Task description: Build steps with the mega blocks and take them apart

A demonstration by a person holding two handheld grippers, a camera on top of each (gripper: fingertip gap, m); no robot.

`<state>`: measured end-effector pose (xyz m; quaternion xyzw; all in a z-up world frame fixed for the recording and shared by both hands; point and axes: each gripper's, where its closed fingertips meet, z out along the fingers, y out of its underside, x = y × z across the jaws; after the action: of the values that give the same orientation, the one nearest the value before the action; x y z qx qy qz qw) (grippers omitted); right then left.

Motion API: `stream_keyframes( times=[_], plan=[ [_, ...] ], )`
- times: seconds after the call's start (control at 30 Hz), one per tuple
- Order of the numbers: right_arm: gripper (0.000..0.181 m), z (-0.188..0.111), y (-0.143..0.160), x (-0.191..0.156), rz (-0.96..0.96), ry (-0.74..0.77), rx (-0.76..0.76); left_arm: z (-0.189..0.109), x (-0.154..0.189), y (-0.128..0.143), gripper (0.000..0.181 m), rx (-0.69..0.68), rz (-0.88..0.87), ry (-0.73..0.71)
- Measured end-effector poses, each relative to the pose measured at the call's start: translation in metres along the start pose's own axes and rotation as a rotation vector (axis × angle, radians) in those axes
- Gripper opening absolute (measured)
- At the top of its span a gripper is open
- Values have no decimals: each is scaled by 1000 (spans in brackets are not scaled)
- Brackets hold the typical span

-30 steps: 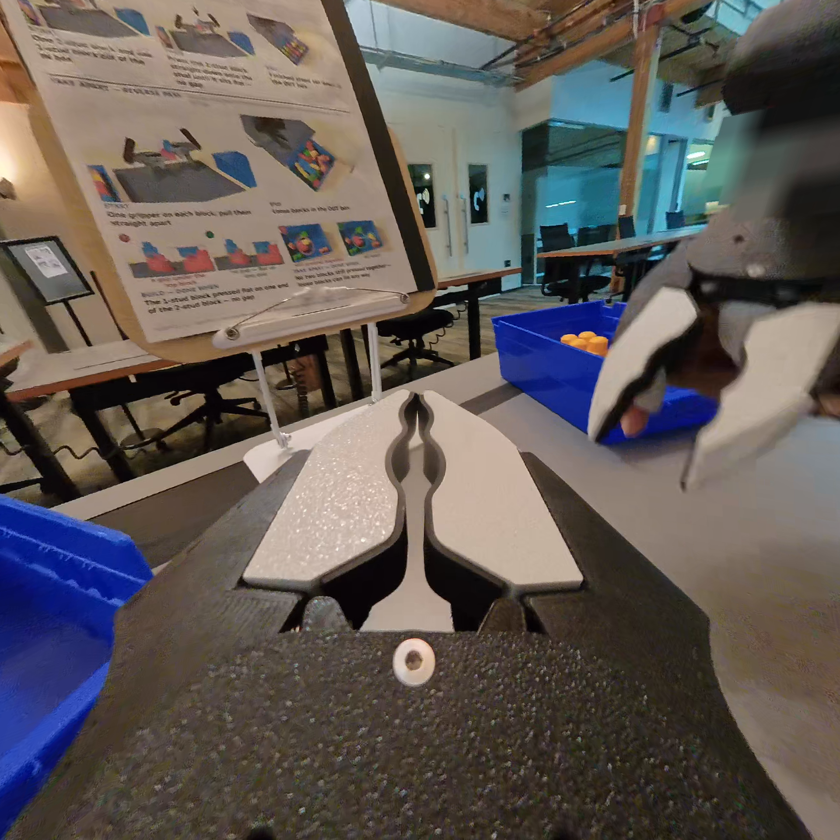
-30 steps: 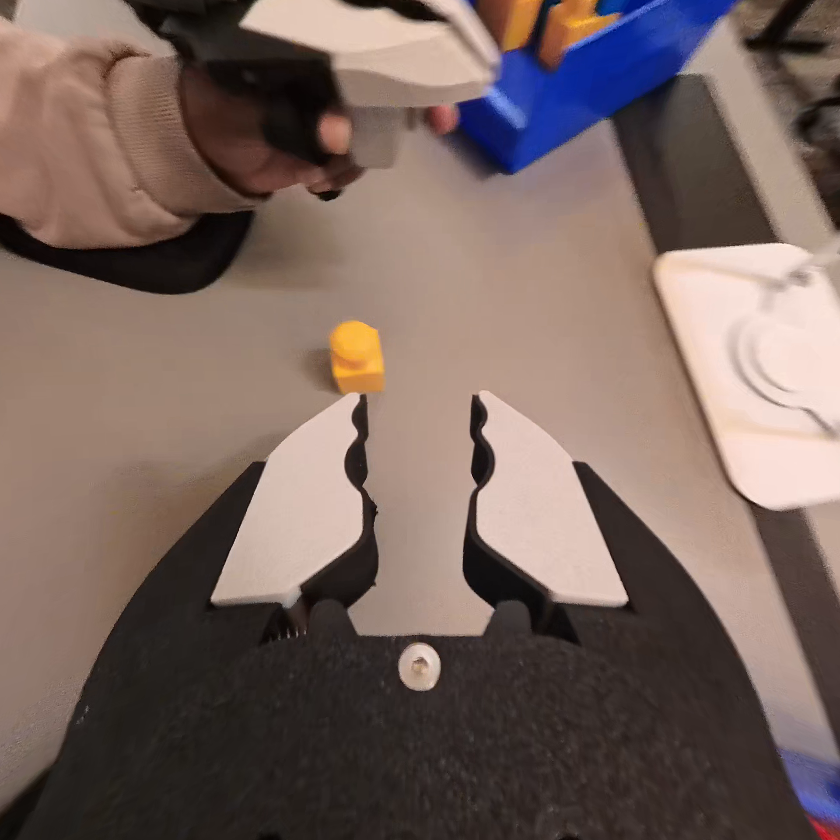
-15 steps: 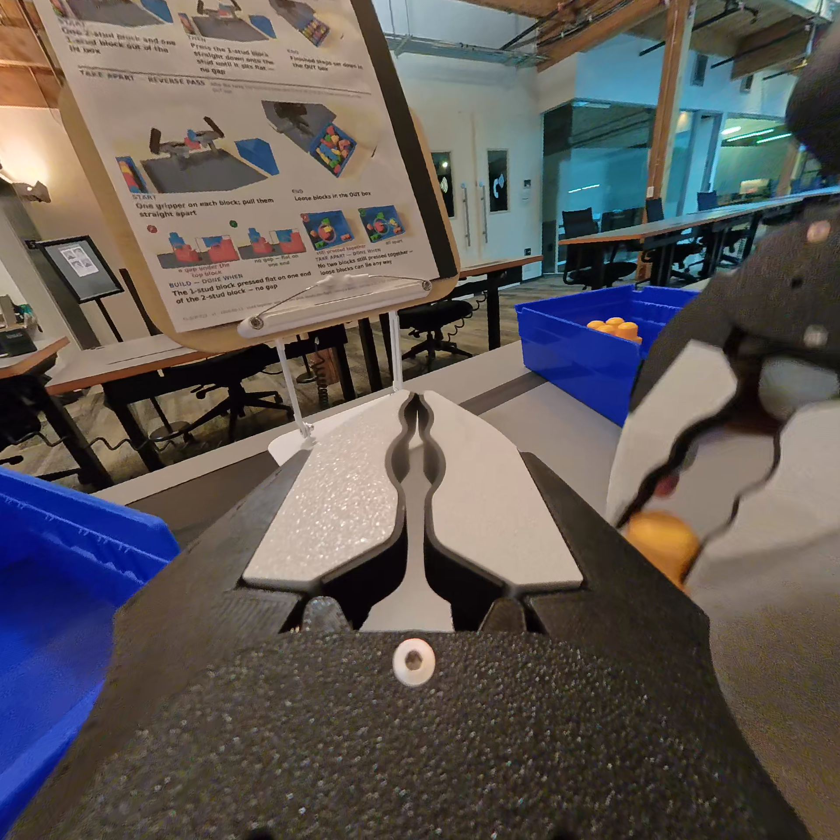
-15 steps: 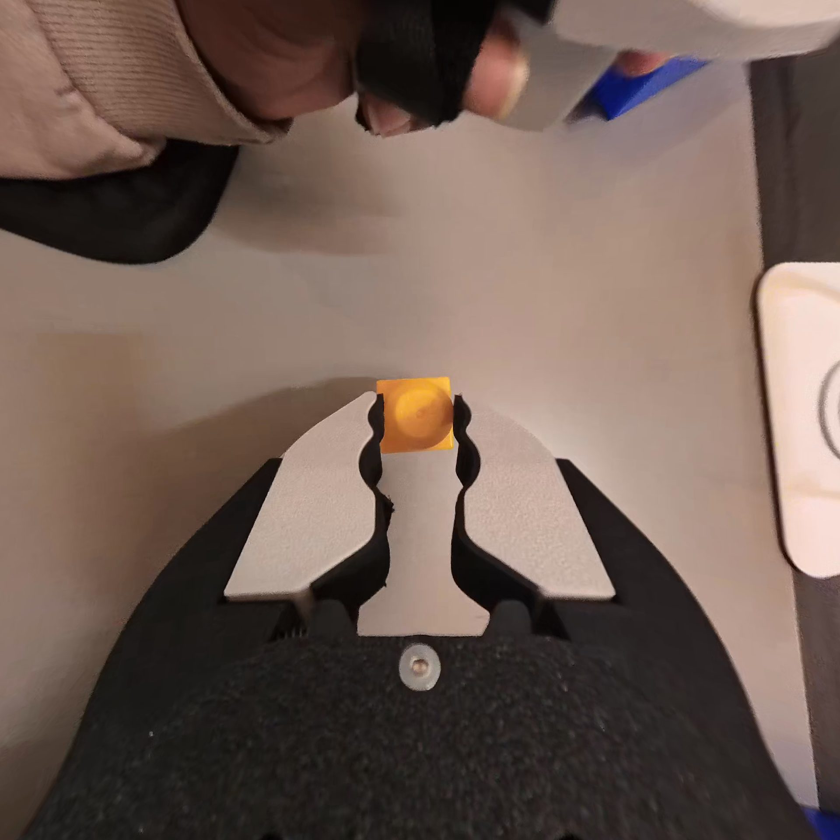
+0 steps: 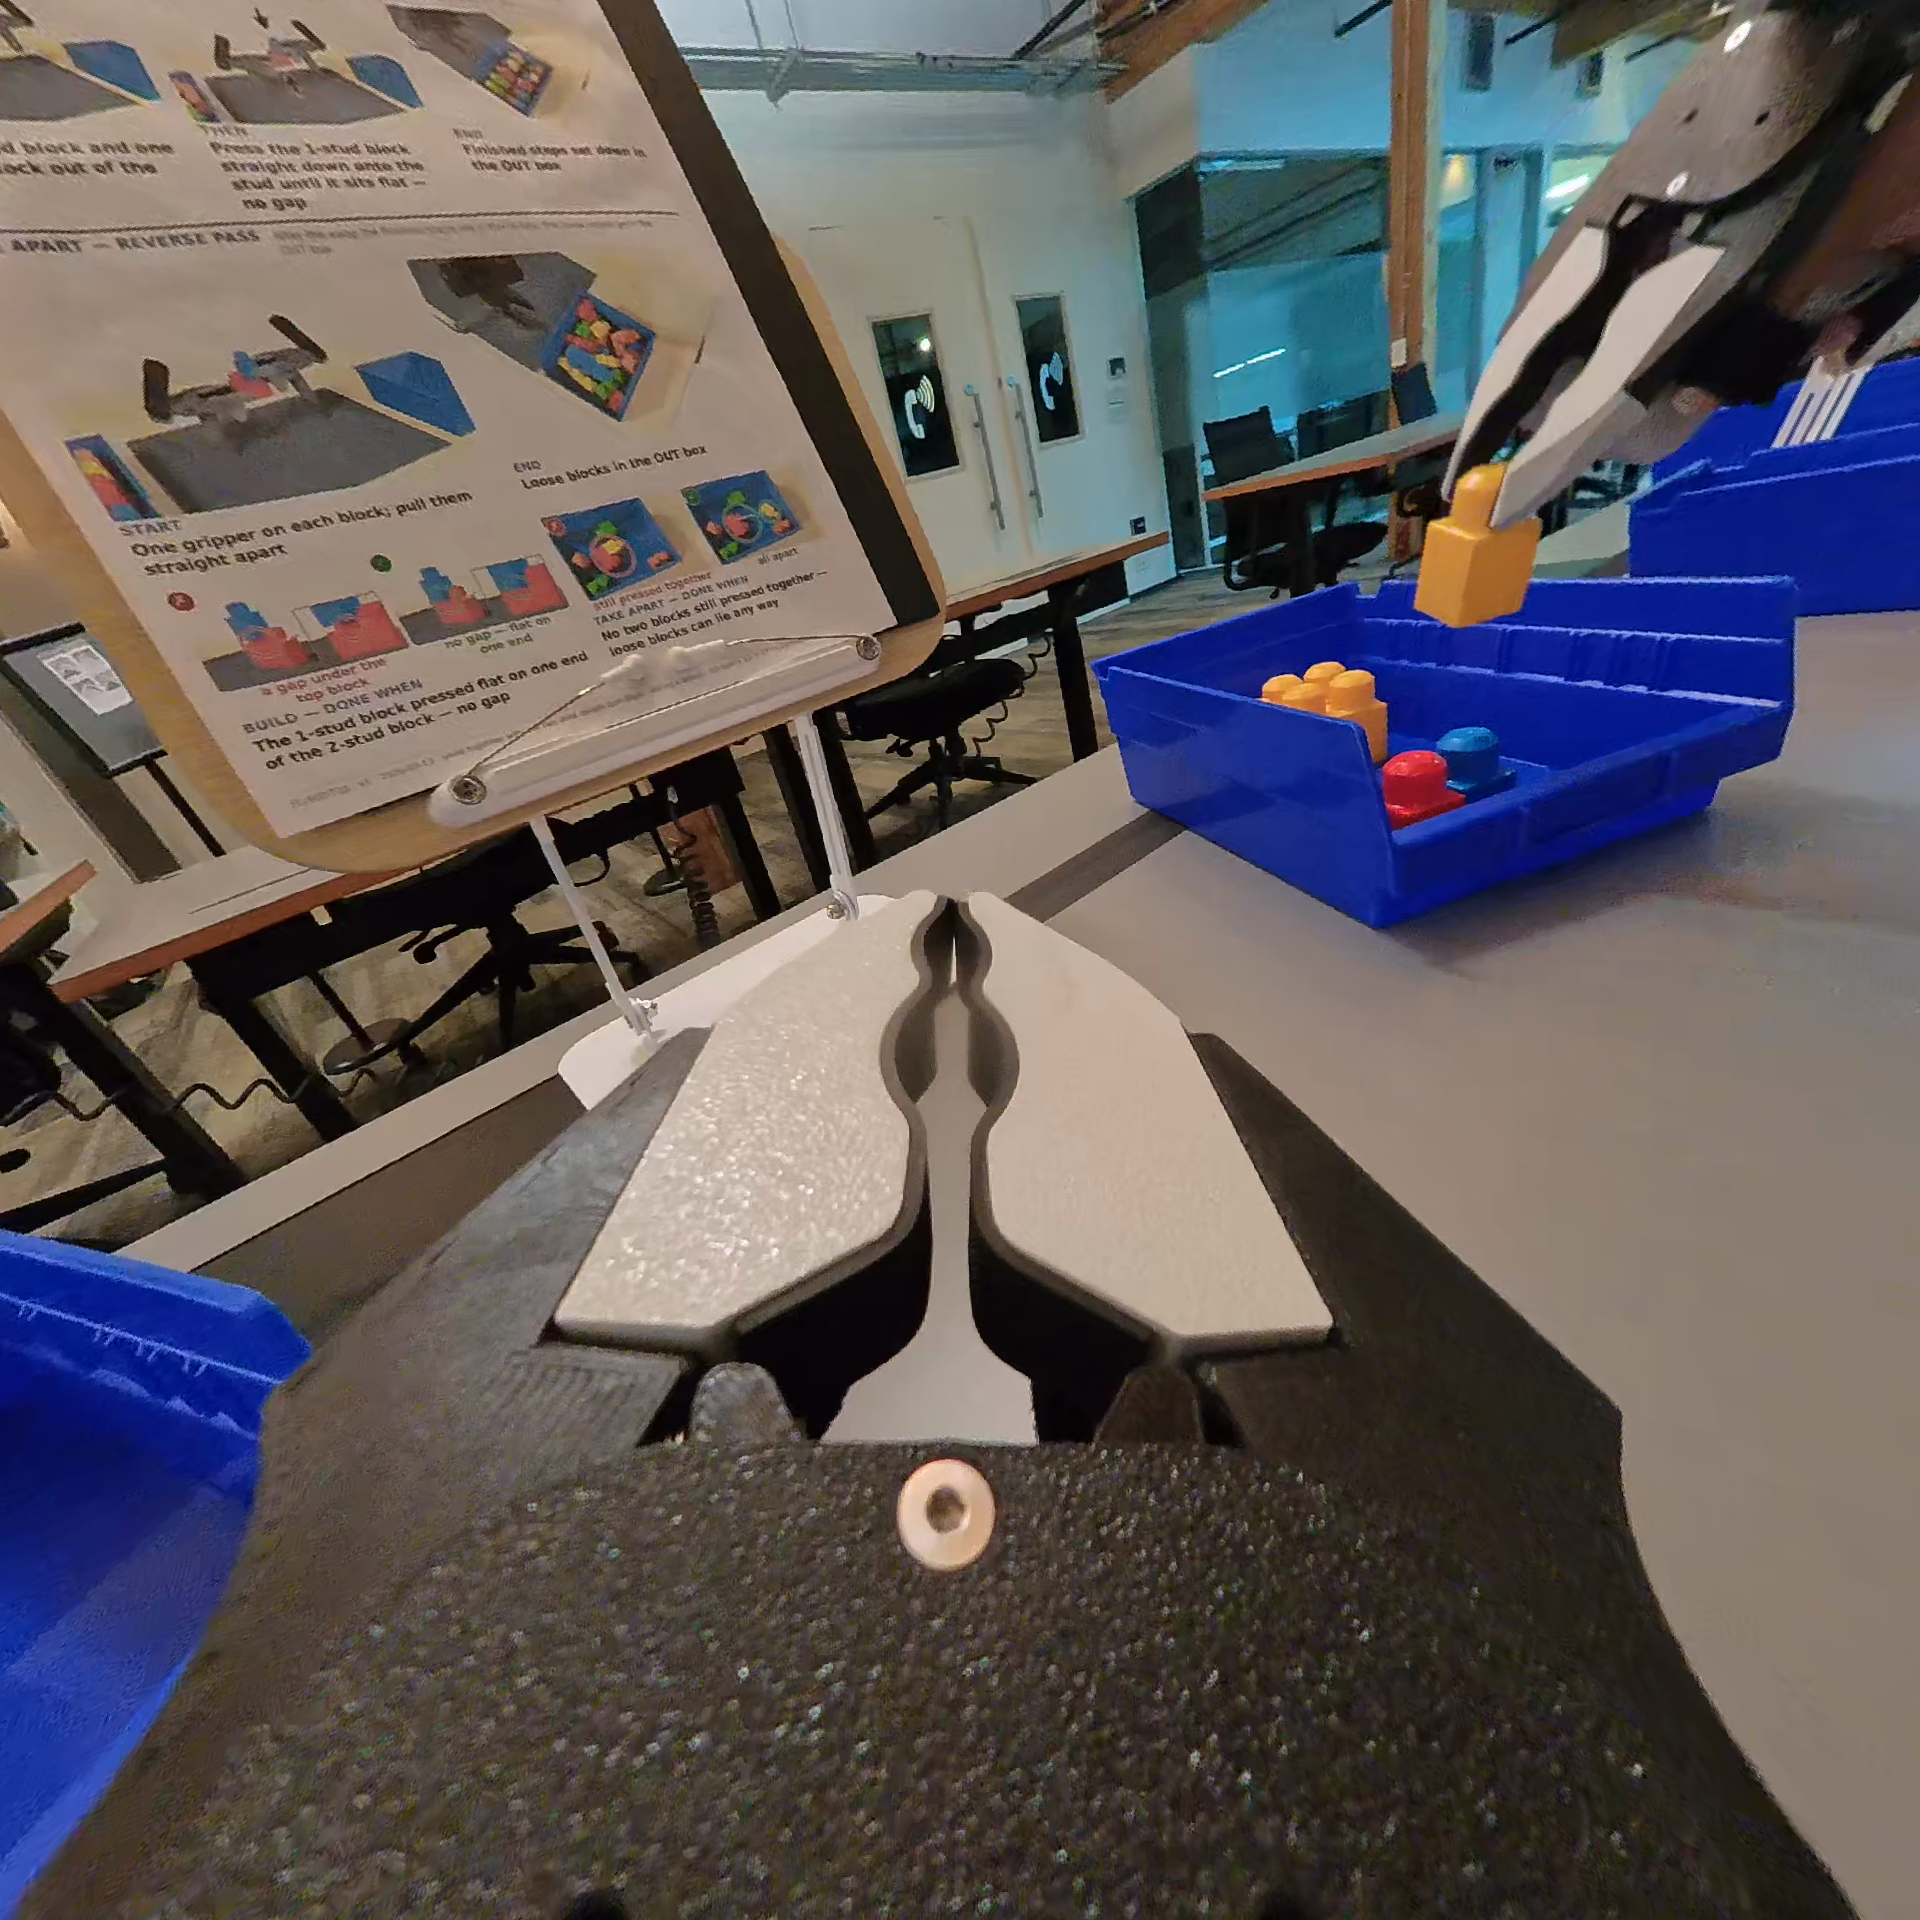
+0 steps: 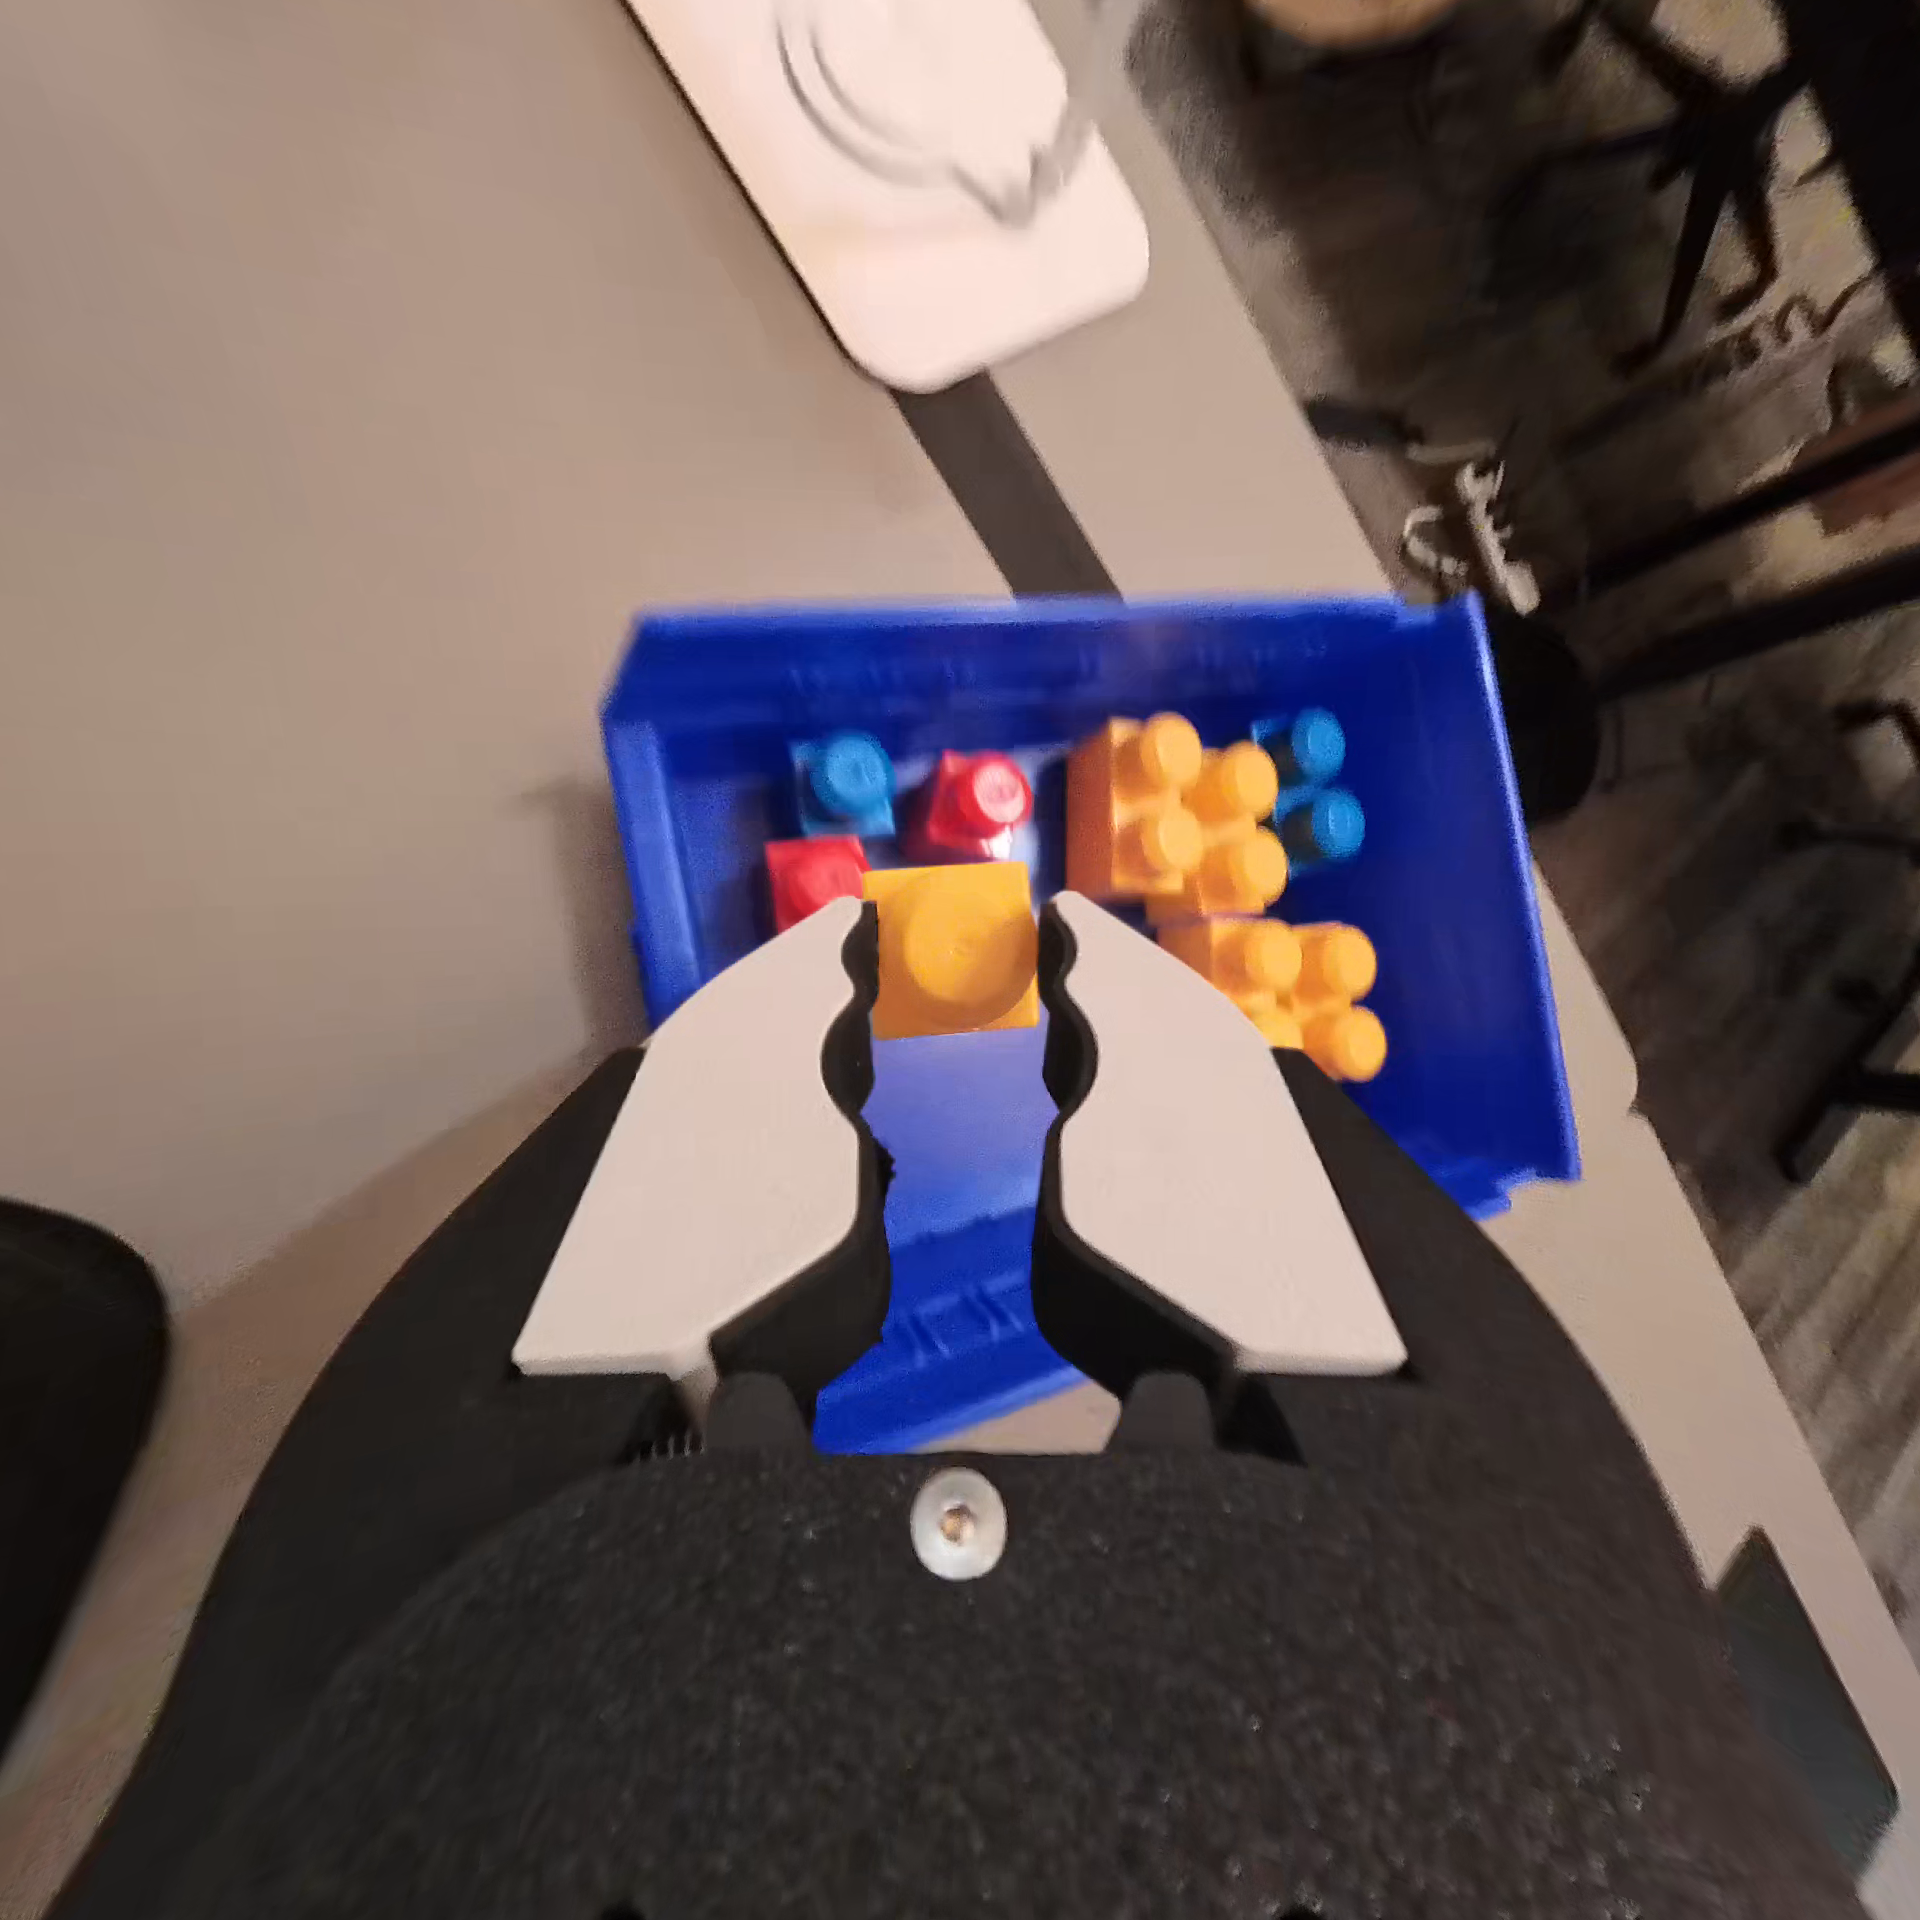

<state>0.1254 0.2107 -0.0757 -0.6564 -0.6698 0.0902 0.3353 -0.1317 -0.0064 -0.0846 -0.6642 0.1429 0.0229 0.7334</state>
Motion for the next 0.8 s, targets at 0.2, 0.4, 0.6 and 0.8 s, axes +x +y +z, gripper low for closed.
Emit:
stream_keyframes(
  times=[0.2,0.4,0.6,0.8],
  plan=[
    [29,36,42,22,43,-21,-92,2,2,8,0,-25,5,7],
    [29,88,50,25,161,-42,-148,4,1,20,0,-66,2,9],
    [30,114,59,9,216,-124,-168,5,1,23,0,-75,-12,19],
    [36,112,47,12,234,-109,-119,7,5,28,0,-99,-7,44]
  ],
)
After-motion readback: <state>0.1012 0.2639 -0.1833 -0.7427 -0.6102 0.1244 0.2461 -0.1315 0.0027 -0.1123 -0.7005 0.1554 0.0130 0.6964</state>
